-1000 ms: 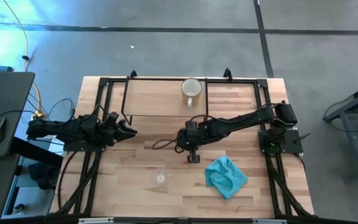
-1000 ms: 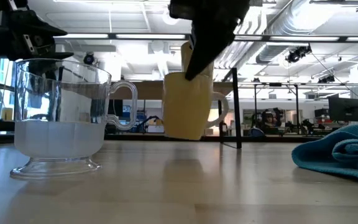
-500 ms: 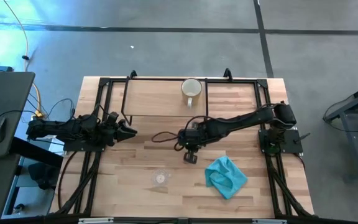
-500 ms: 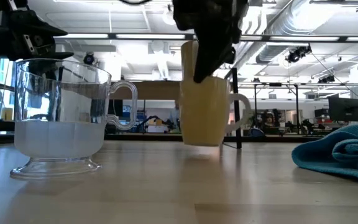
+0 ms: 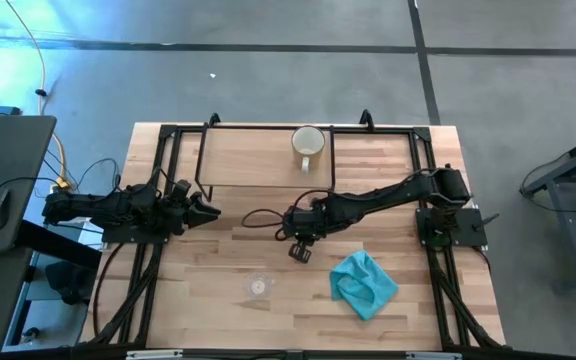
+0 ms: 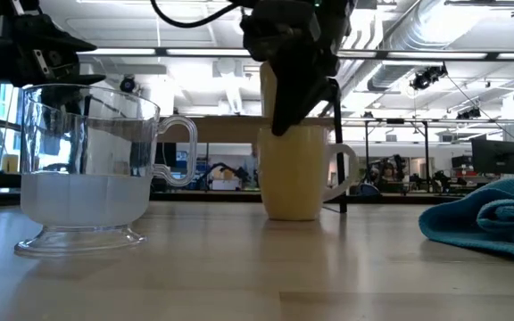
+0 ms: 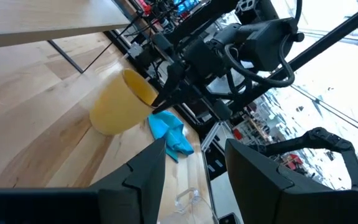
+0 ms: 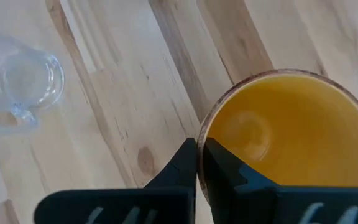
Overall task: Stack small to large cups/mugs on shelf
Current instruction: Put the yellow mug on the shelf
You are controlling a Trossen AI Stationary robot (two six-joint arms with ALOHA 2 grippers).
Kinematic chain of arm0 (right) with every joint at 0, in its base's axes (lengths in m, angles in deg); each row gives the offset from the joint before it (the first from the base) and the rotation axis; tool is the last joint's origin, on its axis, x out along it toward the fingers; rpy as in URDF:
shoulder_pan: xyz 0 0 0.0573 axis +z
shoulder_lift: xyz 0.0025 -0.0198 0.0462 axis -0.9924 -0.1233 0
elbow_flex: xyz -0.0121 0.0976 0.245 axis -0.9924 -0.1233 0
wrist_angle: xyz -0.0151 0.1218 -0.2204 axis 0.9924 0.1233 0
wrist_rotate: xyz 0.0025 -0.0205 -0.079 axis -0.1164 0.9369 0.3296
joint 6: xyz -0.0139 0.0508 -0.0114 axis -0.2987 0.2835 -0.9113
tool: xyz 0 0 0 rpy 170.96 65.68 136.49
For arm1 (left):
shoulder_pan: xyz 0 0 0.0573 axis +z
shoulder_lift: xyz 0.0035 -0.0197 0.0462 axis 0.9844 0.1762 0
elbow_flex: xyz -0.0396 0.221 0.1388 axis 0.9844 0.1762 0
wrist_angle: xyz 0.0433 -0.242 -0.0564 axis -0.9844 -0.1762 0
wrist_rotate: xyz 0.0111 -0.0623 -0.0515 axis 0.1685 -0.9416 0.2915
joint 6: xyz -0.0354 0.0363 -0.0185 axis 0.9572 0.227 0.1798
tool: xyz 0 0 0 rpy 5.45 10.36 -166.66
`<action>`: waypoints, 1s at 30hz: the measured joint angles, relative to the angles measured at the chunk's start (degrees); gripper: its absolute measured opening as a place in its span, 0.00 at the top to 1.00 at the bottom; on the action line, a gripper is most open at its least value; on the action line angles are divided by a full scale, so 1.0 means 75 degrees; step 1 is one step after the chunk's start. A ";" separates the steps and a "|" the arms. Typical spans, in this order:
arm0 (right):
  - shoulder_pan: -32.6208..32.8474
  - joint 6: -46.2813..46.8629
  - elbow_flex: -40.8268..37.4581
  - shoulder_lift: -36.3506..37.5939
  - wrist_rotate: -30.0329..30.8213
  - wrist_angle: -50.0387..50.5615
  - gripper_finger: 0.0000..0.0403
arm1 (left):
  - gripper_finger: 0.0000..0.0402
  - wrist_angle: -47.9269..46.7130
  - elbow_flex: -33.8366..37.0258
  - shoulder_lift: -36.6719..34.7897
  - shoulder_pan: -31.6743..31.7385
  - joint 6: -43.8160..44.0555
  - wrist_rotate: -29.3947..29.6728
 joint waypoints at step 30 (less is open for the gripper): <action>0.0076 -0.0382 0.0104 0.0130 0.0053 -0.0390 0.75 | 0.62 -0.0003 0.0000 0.0001 0.0003 -0.0044 0.0000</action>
